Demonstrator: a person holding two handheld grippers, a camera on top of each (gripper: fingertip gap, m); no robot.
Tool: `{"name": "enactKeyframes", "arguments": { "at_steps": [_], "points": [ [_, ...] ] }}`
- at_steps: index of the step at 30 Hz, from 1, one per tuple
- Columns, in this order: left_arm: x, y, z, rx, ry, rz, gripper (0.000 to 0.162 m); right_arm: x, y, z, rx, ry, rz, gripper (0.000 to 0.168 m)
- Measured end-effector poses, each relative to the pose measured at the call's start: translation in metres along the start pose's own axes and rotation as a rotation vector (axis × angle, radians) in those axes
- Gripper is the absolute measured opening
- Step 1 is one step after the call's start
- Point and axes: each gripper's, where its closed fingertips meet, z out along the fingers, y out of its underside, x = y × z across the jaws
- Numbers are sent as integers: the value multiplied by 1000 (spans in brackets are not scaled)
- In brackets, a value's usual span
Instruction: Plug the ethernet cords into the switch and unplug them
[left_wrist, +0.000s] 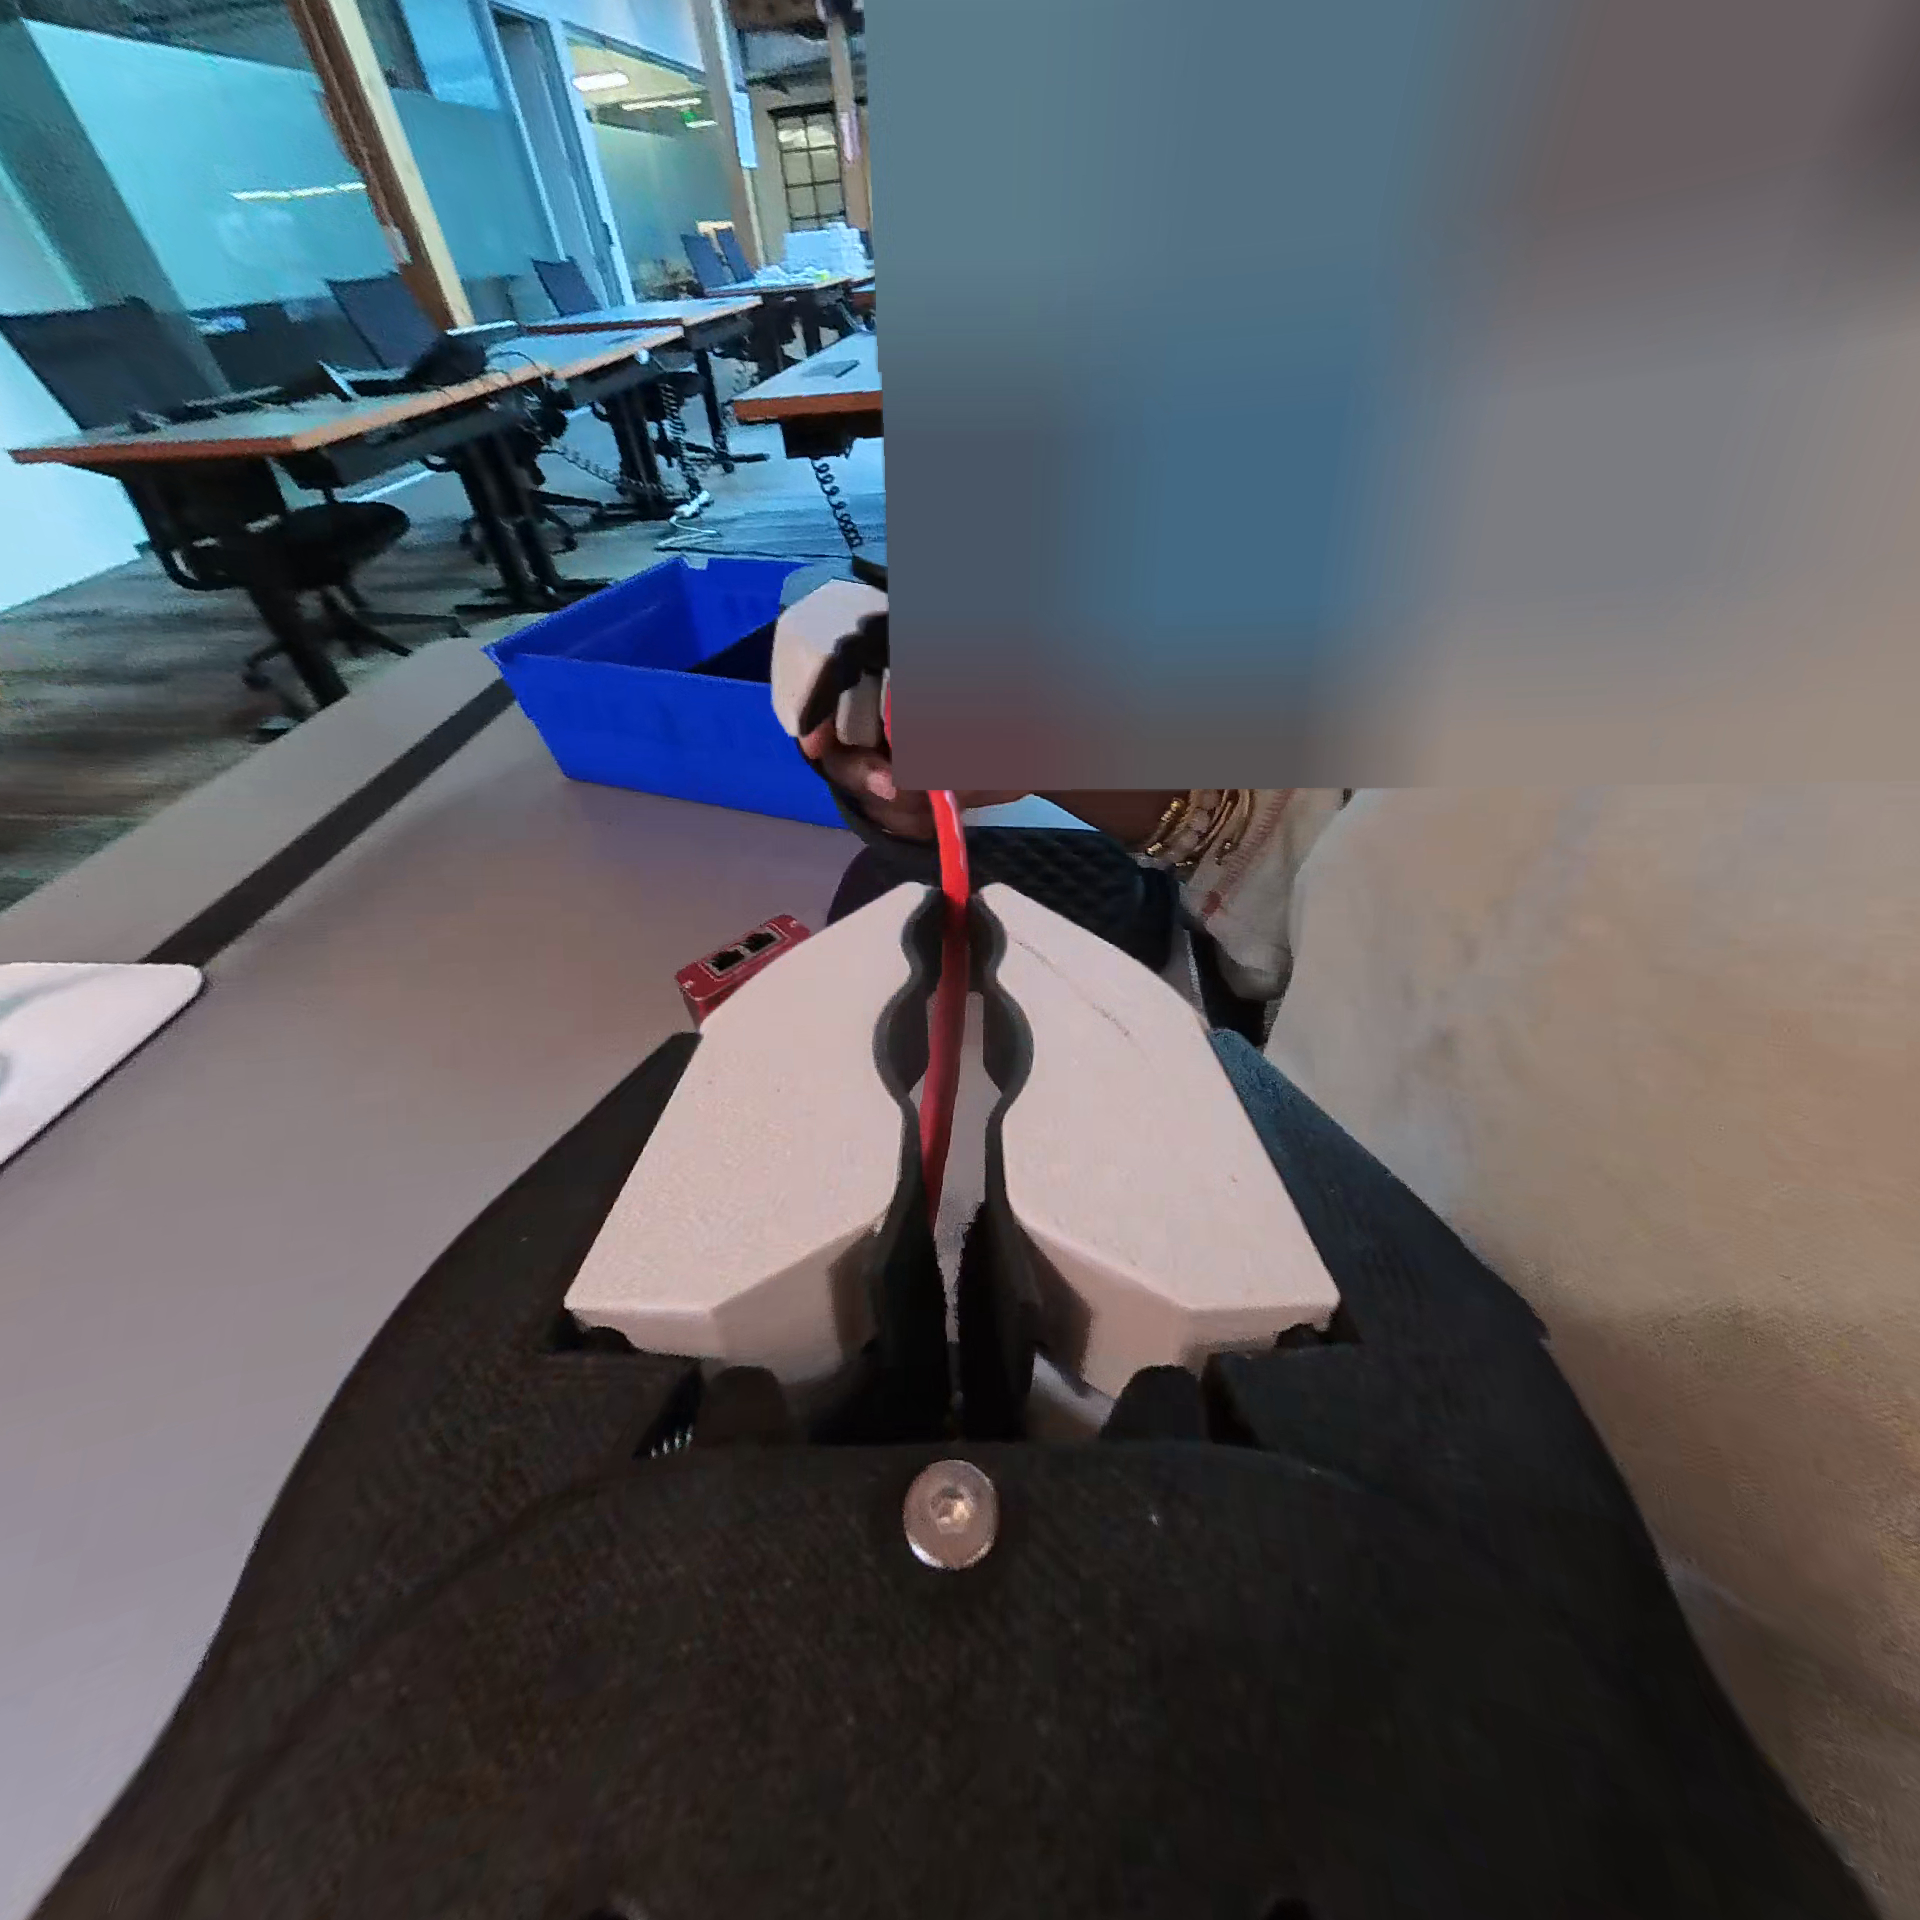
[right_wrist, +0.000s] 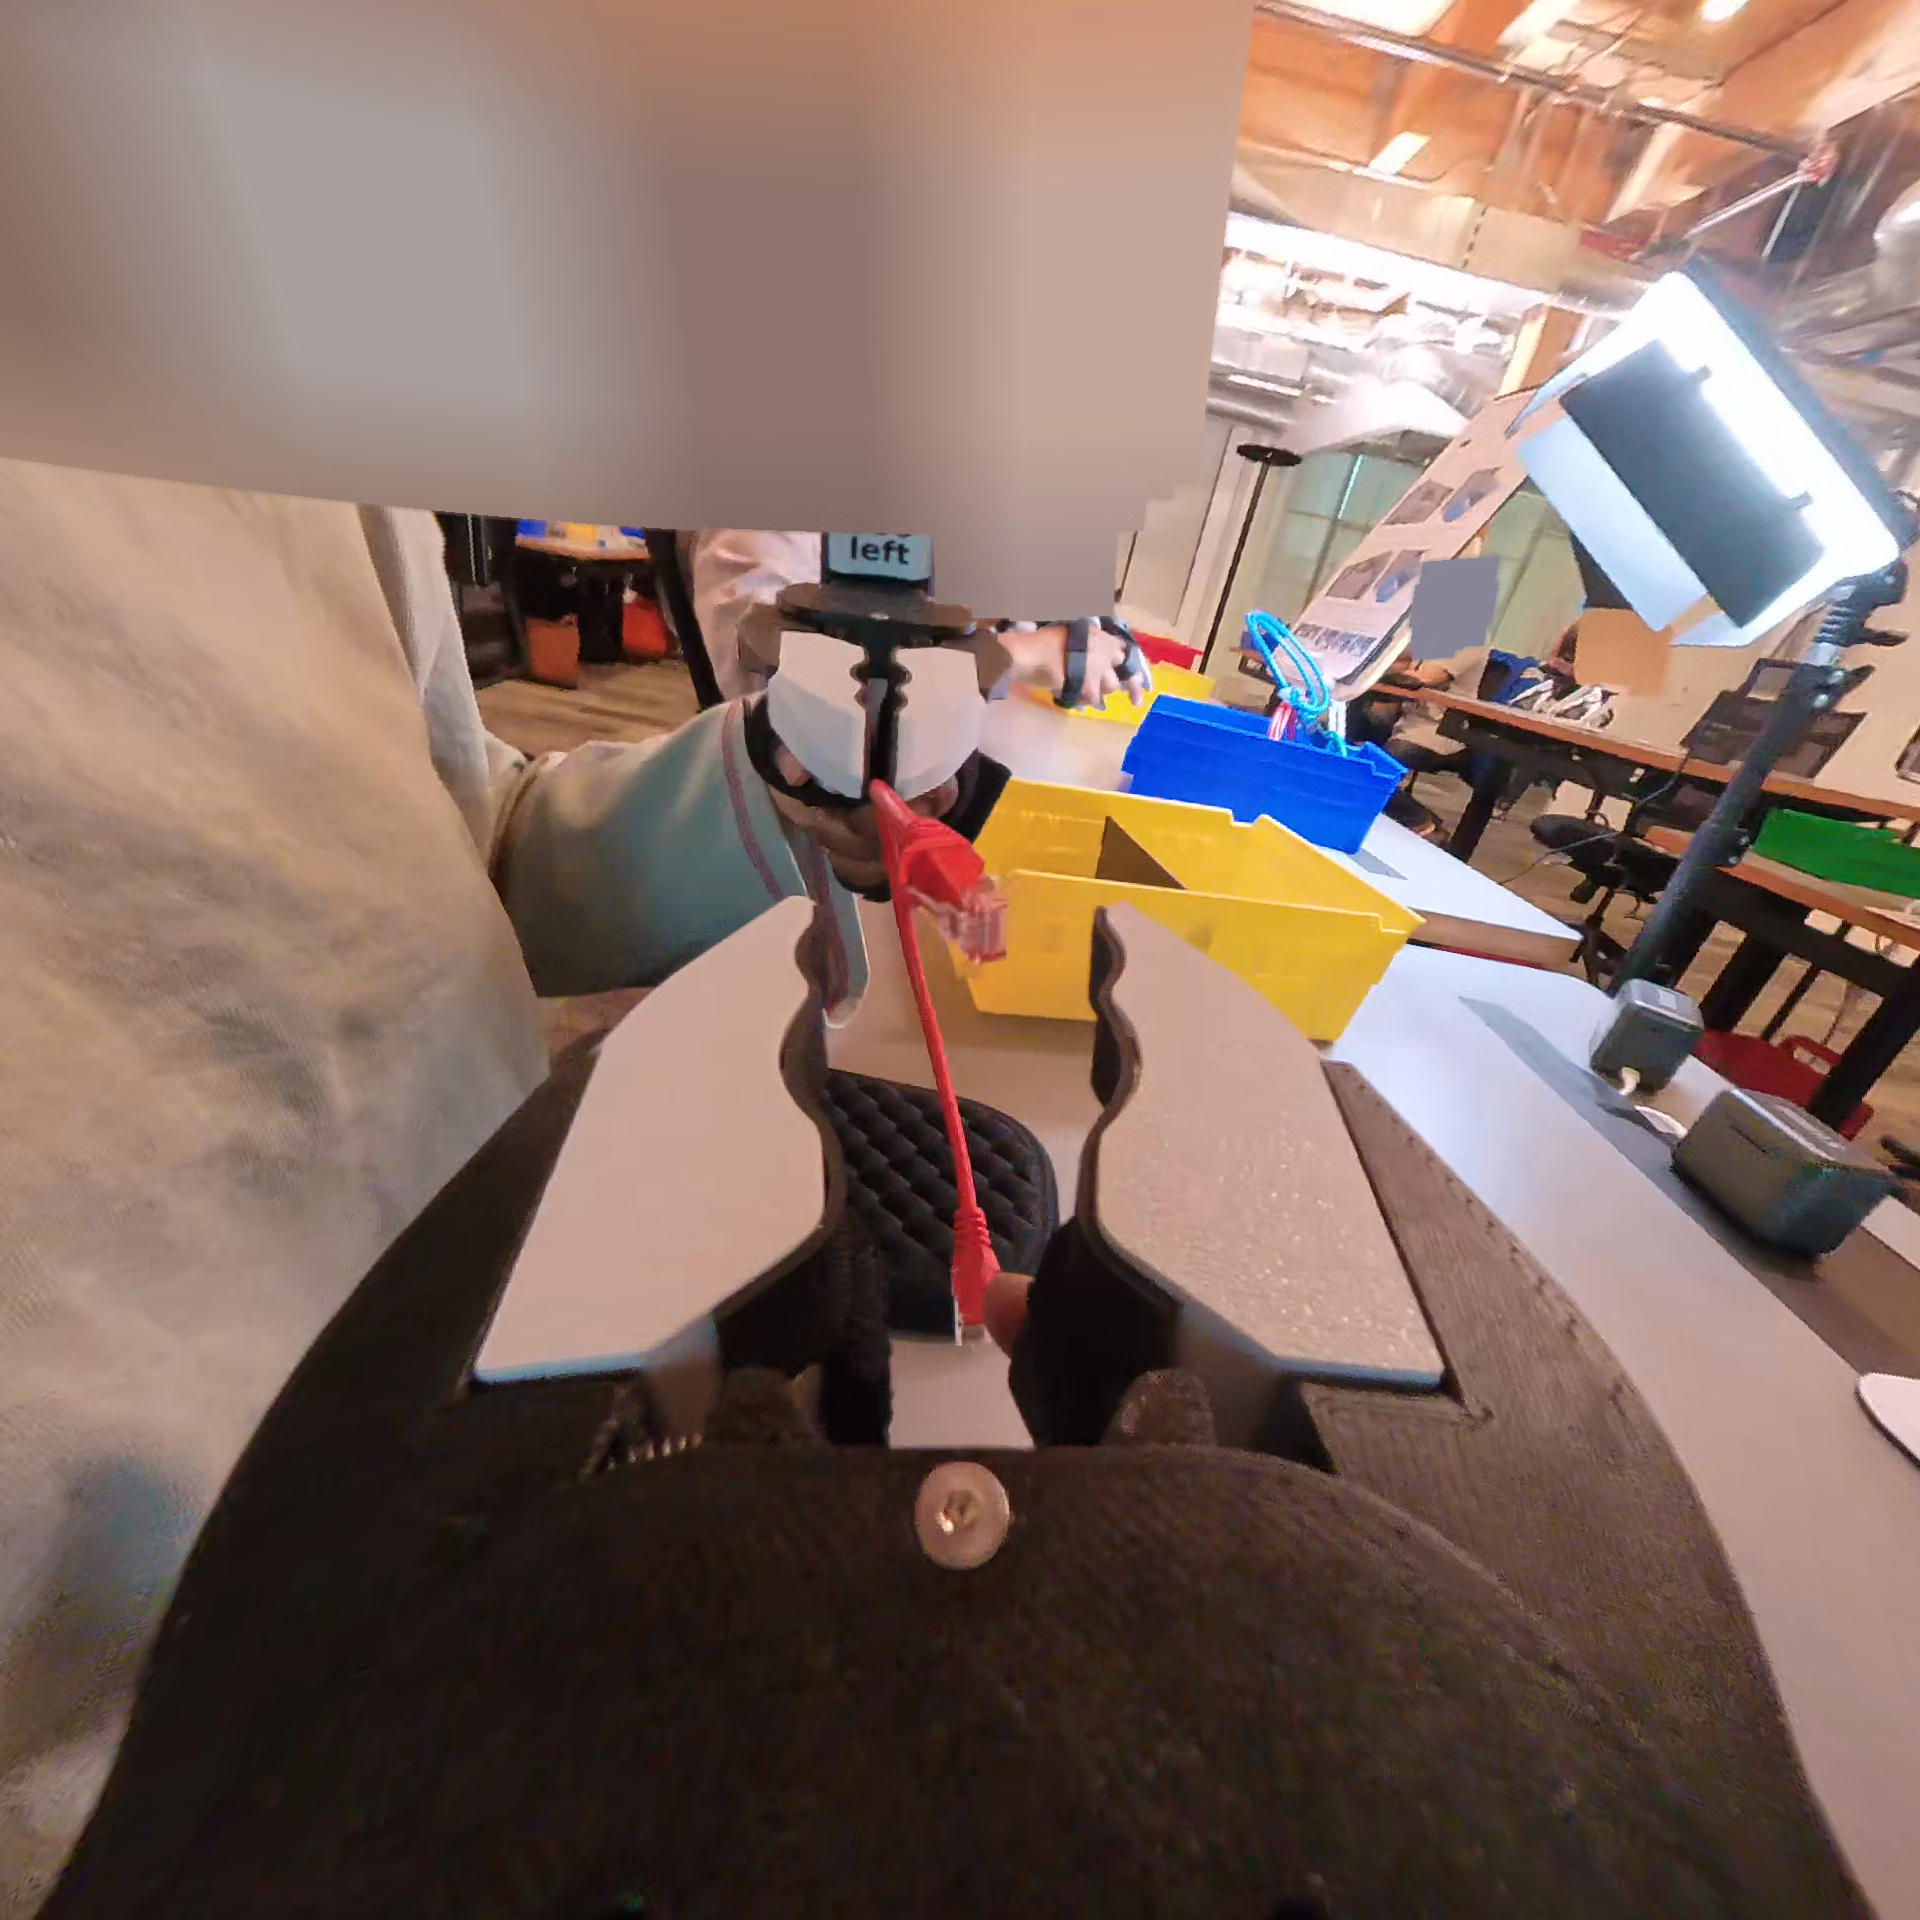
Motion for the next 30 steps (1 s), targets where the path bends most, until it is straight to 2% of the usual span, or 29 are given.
{"name": "enactKeyframes", "arguments": {
  "at_steps": [1,3,6,8,10,12,15,17,21,24,26,28,30],
  "points": [
    [-1,1,1,-1,2,-6,5,-1,2,1,-11,-13,-1,42],
    [0,4,1,-2,18,-20,5,-5,3,2,3,-52,7,18],
    [-4,9,1,-11,9,-32,5,-8,3,1,38,-77,65,14],
    [-16,11,0,-13,-74,22,9,-2,7,2,39,-45,170,13],
    [-29,14,0,-38,-193,141,31,12,15,2,48,40,326,12],
    [-38,17,5,-84,-320,327,42,22,23,1,88,93,517,12],
    [-37,24,24,-171,-400,644,45,24,34,2,152,84,740,12],
    [-39,32,34,-252,-407,777,45,21,44,5,138,66,836,12],
    [-36,43,51,-296,-296,769,37,16,56,9,117,63,925,12],
    [-46,49,54,-331,-317,734,27,14,54,10,138,51,946,12],
    [-50,56,55,-352,-322,710,10,15,54,8,148,64,947,12],
    [-47,57,56,-331,-299,665,9,13,56,7,146,59,936,12],
    [-42,58,56,-316,-248,585,8,9,55,7,130,49,837,12]
  ]
}}
